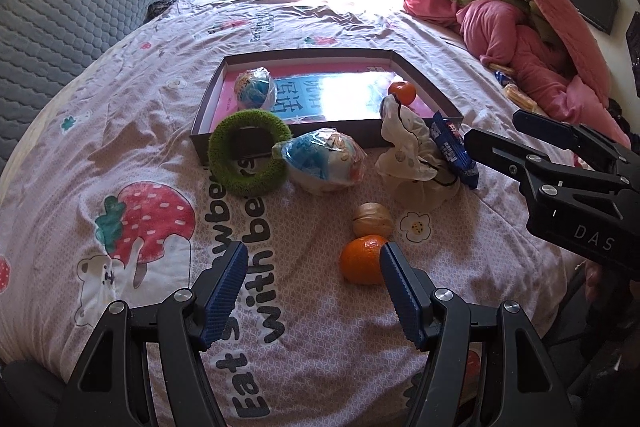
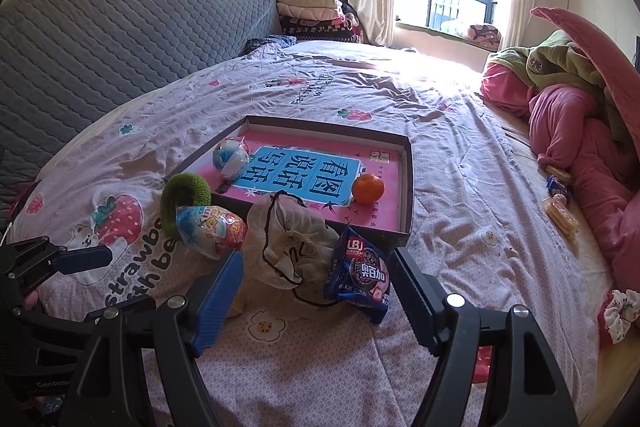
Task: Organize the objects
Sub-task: 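Withdraw both open tools from the tray back toward the remaining objects, then move the right tool toward the white plastic bag while the left tool approaches the second mandarin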
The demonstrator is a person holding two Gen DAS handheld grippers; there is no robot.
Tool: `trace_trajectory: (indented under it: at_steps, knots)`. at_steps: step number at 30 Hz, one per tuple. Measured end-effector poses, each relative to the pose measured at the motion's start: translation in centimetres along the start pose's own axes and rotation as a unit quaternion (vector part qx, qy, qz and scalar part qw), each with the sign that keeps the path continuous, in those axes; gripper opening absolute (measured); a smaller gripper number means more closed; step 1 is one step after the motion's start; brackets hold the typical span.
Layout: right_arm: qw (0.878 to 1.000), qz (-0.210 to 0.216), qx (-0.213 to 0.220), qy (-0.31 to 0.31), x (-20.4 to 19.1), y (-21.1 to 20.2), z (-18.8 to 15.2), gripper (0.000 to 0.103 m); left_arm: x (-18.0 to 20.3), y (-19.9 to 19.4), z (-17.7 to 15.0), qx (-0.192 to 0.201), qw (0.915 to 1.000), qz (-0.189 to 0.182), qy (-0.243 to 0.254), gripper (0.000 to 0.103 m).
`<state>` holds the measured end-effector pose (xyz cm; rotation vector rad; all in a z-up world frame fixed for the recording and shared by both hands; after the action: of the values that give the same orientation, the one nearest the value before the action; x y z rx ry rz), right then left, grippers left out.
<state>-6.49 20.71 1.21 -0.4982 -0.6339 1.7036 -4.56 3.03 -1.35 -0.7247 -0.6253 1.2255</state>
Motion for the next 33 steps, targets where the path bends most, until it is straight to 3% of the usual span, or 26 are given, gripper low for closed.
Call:
trace_trajectory:
  at_steps: [33]
  knots:
    - [0.999,0.016,-0.037,-0.033,-2.3,2.2,-1.7,0.075,1.4,2.1,-1.1,-0.035,0.9987,-0.035,0.013,0.07]
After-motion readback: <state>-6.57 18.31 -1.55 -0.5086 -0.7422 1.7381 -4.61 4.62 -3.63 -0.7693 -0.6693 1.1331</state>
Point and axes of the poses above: each gripper's, at about its wrist camera, not at the fingertips, and y roughly the way its jaws point, x to its right, z to its top, the point moved 3 cm from there along y, roughly the way its jaws point, and after that the axes turned 2 degrees about y, right-handed, at the moved point
